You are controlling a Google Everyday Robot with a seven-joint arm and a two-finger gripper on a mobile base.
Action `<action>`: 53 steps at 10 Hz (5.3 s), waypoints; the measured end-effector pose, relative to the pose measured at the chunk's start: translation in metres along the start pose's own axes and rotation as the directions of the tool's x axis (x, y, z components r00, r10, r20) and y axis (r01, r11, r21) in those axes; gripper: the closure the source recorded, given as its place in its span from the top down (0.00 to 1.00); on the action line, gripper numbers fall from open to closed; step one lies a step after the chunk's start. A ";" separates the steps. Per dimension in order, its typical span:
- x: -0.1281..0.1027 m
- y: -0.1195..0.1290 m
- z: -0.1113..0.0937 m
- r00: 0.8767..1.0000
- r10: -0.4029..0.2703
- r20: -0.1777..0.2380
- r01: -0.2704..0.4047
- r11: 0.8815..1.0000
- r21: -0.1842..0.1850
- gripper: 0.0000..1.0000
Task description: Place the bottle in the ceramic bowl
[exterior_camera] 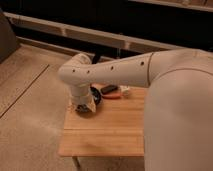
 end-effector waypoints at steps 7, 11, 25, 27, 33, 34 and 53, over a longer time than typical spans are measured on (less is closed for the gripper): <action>-0.053 0.018 -0.066 0.955 -0.098 0.278 0.126 0.988 -0.085 0.65; -0.069 0.010 -0.097 0.917 -0.110 0.384 0.175 0.975 -0.139 0.65; -0.171 -0.080 -0.117 0.817 -0.085 0.570 0.254 0.941 -0.224 0.65; -0.176 -0.100 -0.101 0.831 -0.126 0.542 0.226 0.967 -0.121 0.65; -0.220 -0.165 -0.097 0.840 -0.081 0.537 0.098 0.995 -0.004 0.65; -0.226 -0.170 -0.092 0.838 -0.040 0.544 0.082 0.995 -0.053 0.65; -0.244 -0.272 0.024 0.957 0.019 0.289 -0.001 0.998 -0.063 0.65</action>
